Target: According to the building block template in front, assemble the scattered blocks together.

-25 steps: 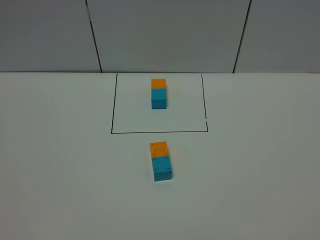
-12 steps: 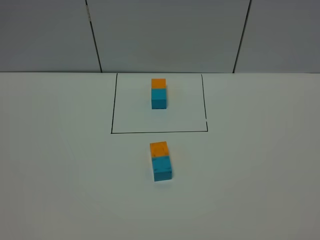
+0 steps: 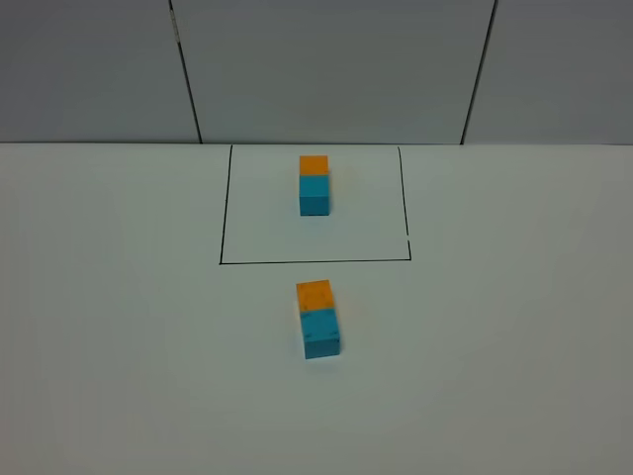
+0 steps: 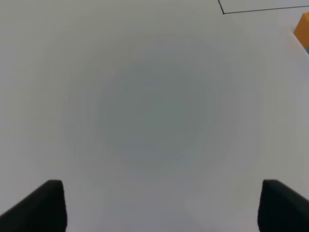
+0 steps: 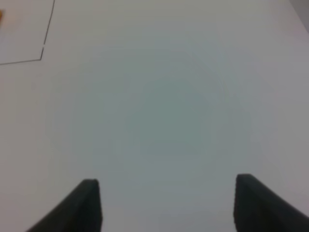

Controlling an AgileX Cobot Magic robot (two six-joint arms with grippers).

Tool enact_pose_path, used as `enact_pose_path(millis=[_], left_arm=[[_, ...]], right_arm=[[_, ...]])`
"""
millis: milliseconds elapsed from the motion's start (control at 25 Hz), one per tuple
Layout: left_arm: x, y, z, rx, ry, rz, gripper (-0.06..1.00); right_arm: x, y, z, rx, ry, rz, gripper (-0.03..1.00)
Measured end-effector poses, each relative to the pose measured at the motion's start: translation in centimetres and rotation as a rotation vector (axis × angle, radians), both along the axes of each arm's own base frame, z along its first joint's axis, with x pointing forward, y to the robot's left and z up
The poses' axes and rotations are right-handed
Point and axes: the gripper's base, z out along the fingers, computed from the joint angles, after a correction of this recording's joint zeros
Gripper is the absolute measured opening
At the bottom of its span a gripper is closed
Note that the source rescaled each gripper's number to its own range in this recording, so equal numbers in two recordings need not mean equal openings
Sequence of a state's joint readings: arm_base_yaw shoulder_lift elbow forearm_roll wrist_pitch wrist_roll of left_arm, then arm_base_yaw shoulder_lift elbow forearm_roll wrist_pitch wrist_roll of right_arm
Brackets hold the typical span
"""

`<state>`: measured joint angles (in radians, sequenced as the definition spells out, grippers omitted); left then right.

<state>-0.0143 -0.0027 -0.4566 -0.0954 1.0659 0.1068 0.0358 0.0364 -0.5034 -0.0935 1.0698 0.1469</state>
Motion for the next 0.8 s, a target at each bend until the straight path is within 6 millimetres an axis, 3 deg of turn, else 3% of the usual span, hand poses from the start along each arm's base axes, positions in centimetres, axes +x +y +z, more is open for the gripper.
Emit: enact_pose_path(millis=[800], left_arm=[[0.0,0.0,0.0,0.0,0.0,0.0,0.8]], right_arm=[[0.0,0.0,0.0,0.0,0.0,0.0,0.47]])
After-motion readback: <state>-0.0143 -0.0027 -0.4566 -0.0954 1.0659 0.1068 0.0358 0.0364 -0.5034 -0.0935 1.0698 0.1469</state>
